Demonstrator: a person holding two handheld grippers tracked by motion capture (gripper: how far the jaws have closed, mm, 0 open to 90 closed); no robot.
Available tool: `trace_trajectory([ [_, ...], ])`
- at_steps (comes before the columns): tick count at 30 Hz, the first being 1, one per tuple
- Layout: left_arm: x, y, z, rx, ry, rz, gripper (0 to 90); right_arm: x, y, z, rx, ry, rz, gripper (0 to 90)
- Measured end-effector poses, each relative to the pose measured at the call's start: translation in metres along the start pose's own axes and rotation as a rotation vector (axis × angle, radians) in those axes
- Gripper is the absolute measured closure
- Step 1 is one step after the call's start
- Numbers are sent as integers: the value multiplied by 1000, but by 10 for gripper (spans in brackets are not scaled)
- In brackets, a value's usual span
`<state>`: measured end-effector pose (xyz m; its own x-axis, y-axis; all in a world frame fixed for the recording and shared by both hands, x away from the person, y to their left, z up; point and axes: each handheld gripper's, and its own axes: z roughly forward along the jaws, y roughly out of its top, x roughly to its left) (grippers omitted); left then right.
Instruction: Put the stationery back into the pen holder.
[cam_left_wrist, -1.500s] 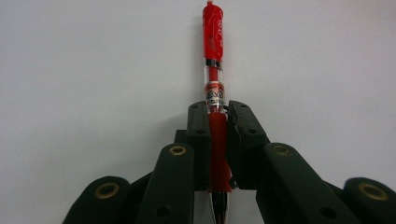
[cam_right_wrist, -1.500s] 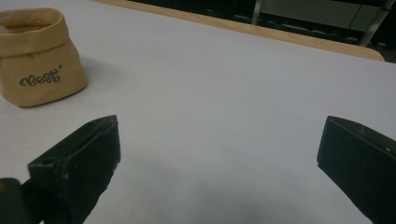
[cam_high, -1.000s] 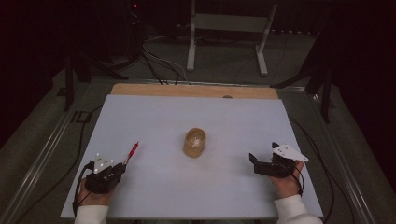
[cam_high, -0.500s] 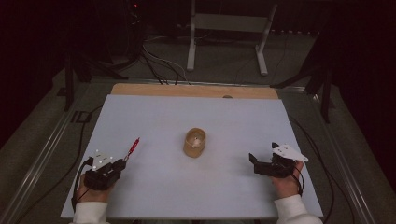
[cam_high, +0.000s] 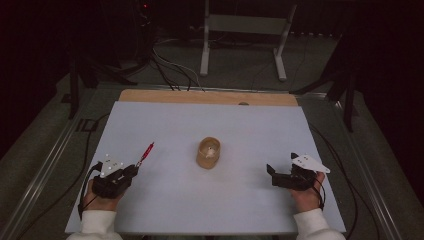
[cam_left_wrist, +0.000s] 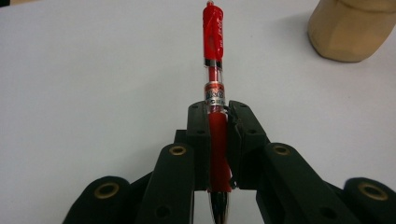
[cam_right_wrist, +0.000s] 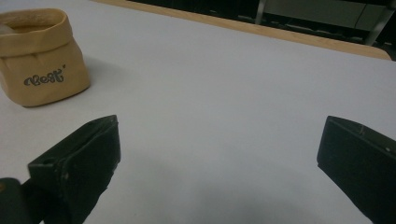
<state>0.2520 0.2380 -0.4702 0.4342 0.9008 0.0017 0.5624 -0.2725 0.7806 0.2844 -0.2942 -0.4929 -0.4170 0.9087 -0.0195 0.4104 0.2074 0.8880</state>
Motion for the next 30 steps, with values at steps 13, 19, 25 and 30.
trace_trajectory([
  [13, -2, 18, 0, -8, -33, 53, 809, 0, 0, 0, 2, 3, 1, 0],
  [19, -4, 28, 0, -9, -51, 86, 809, 0, 0, 0, 2, 4, 1, 0],
  [25, -9, 38, 2, -5, -67, 120, 809, 0, 0, 1, 2, 4, -2, 0],
  [30, -12, 45, 4, -9, -80, 138, 809, 0, 0, 1, 1, 5, -3, 0],
])
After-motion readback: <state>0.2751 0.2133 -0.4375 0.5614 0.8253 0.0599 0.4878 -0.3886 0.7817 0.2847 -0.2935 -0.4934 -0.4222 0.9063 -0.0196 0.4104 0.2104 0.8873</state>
